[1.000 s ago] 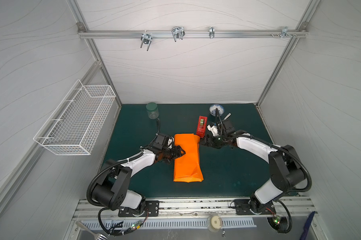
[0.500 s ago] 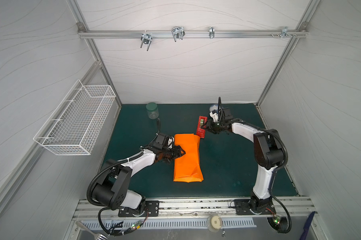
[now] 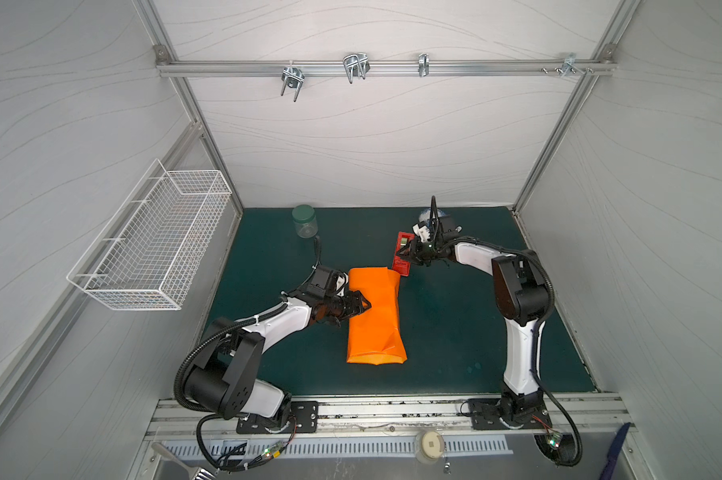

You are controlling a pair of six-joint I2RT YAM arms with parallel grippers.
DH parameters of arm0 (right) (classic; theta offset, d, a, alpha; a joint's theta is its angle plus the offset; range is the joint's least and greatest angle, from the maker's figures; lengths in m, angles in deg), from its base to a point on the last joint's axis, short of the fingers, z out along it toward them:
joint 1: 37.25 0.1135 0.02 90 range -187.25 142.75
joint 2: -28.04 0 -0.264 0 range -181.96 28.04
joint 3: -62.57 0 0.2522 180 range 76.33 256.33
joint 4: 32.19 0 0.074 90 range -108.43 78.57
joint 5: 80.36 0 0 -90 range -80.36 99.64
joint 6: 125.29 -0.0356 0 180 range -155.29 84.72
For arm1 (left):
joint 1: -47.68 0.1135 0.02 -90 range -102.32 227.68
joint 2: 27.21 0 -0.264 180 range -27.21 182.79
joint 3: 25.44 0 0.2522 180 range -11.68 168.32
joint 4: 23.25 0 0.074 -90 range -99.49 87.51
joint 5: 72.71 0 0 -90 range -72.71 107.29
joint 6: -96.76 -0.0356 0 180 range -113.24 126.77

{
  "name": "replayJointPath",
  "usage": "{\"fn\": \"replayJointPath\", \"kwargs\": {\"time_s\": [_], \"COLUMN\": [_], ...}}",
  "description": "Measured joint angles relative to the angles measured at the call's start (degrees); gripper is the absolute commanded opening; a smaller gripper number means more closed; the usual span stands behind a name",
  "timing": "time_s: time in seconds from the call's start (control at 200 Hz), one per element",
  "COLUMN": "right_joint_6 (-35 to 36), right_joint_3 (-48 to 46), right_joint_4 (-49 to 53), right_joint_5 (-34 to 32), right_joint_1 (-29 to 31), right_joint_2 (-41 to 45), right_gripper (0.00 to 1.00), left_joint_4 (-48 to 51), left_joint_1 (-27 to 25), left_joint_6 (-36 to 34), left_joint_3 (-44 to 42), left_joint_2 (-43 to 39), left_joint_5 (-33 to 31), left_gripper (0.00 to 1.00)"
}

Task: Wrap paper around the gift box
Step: 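Move the right gripper to the red tape dispenser, then pull a strip of tape from the dispenser with the right gripper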

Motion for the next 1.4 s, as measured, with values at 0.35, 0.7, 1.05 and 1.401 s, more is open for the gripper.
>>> {"fn": "replayJointPath", "kwargs": {"time_s": [0.35,0.7,1.05,1.401], "right_joint_6": [-8.5,-18.9,-24.0,-22.6], "right_joint_3": [-3.5,-7.0,-16.9,-23.5], "right_joint_4": [-7.0,-17.0,-24.5,-25.8], "right_joint_5": [2.3,5.1,6.6,5.7], "right_joint_1": [-0.3,-0.5,0.8,2.1], "right_joint_2": [0.0,2.9,8.2,10.3], "right_gripper": [0.00,0.00,0.00,0.00], "left_joint_4": [0.4,0.4,0.4,0.4], "left_joint_1": [0.0,0.0,0.0,0.0], "left_joint_6": [-0.2,-0.2,-0.3,-0.3], "left_joint_3": [0.2,0.2,0.2,0.3], "left_joint_2": [0.0,0.1,0.1,0.2], "left_joint_5": [0.0,0.0,0.0,0.0], "left_gripper": [0.76,0.76,0.76,0.75]}}
